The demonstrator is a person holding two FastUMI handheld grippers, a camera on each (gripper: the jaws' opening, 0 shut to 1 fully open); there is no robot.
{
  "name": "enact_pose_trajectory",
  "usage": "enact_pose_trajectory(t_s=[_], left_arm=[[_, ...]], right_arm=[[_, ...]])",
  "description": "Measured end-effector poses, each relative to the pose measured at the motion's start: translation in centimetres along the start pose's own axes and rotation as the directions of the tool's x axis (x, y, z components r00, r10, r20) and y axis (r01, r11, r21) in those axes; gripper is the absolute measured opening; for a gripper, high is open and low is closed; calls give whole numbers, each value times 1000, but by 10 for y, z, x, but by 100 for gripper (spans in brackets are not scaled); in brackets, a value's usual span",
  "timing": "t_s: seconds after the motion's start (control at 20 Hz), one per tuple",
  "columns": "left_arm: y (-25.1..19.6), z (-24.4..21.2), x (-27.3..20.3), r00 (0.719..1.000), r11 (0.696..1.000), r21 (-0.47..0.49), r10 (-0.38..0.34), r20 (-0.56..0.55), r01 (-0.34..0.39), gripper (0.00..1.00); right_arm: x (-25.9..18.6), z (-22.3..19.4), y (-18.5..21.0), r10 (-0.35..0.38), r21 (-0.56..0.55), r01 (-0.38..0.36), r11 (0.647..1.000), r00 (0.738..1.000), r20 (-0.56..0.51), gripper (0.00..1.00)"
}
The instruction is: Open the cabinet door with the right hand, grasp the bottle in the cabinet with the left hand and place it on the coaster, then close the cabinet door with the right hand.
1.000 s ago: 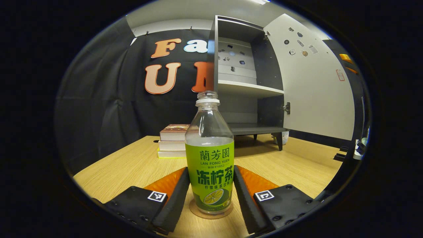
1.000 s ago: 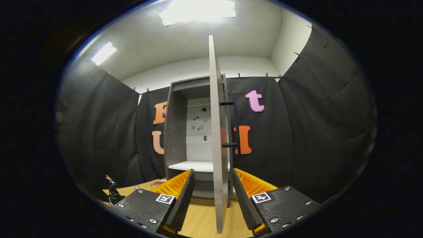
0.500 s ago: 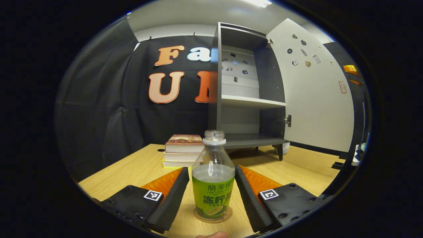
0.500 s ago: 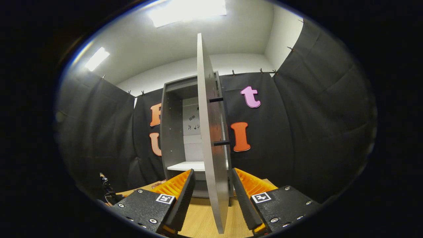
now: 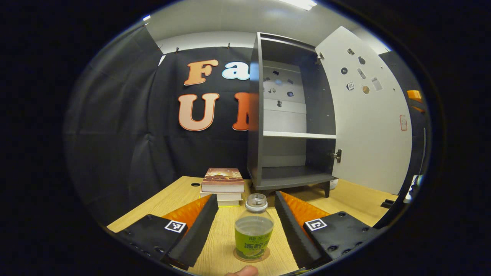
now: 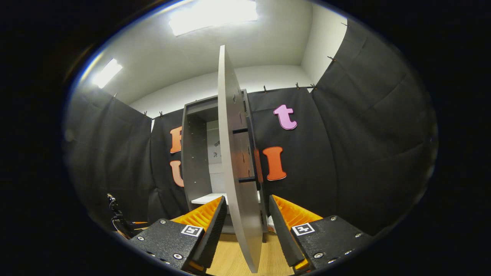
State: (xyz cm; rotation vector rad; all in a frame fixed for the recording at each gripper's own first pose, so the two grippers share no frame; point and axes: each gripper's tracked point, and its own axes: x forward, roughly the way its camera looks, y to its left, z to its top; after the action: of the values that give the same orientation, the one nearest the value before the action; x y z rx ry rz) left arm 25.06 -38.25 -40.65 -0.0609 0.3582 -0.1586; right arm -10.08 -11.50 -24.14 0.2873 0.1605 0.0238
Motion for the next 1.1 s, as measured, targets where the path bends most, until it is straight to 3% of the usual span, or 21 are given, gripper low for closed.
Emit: enact_pose_trajectory(t_s=[0.4,0.8,1.1], left_arm=[[10,16,-6,996,997,-36,66,-57,-68,96],[21,46,1,995,994,-53,98,-23,-99,96],[41,67,3,989,989,24,146,18,-146,96]], right_arm=[[18,26,-22,-22,153,25,988,1000,-20,71],[52,48,-49,-87,79,92,993,994,-60,73],[63,49,-42,-34,66,39,997,996,-78,73]])
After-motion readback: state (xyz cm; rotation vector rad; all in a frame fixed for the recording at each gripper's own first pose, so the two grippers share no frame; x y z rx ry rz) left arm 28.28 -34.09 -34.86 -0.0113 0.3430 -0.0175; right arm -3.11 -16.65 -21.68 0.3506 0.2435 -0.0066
